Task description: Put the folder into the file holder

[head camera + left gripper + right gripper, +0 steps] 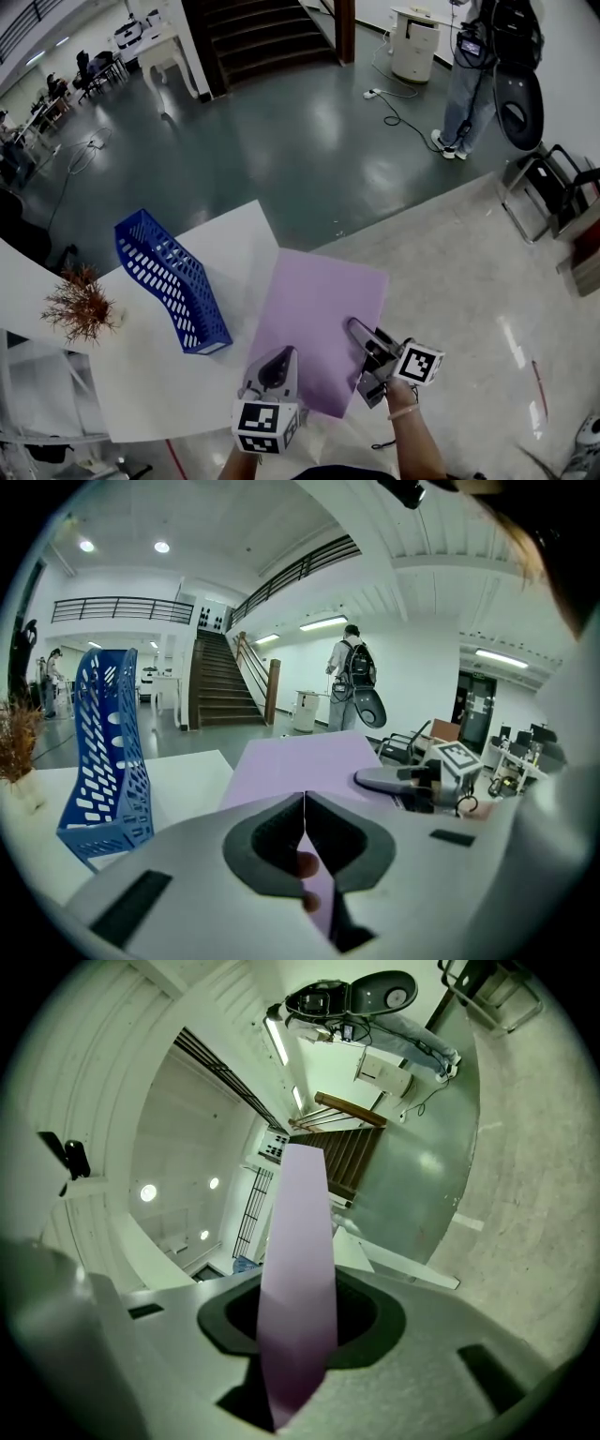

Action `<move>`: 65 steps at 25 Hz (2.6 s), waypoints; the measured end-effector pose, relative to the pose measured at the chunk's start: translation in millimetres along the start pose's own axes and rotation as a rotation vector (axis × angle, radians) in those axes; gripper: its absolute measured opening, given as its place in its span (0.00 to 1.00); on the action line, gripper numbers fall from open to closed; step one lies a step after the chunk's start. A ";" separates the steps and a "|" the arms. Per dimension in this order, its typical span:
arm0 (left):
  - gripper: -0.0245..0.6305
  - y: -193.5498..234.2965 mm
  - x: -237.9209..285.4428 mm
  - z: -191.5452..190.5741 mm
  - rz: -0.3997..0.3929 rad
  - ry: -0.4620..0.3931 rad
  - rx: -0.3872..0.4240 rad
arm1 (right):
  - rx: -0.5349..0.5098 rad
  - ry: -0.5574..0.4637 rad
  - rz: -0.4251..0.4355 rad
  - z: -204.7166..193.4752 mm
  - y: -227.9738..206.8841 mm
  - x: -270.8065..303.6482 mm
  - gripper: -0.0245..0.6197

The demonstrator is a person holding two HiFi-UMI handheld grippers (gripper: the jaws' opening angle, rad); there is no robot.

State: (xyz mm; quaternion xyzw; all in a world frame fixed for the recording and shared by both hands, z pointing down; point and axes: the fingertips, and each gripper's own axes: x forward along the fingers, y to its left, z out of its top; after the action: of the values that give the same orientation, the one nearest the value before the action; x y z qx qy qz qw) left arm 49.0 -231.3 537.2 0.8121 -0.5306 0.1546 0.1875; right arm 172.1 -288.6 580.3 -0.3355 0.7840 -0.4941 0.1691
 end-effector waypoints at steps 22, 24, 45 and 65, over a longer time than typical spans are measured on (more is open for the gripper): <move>0.05 33.8 -51.2 17.1 0.037 -0.042 -0.009 | -0.139 -0.123 0.026 29.3 88.1 -8.0 0.25; 0.04 36.7 -56.2 17.4 0.034 -0.044 -0.007 | -0.158 -0.138 0.035 31.5 99.6 -8.1 0.25; 0.05 84.1 -107.2 21.7 -0.024 -0.082 0.014 | -0.316 -0.307 0.036 28.4 191.5 -2.4 0.24; 0.04 130.9 -156.6 18.7 -0.084 -0.108 0.058 | -0.438 -0.440 -0.005 -10.2 265.0 23.0 0.24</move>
State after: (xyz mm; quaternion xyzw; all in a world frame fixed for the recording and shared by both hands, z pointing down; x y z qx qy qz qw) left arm -131.4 -162.2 468.6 0.8459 -0.5005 0.1180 0.1414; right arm 54.3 -221.8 351.1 -0.4650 0.8156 -0.2291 0.2572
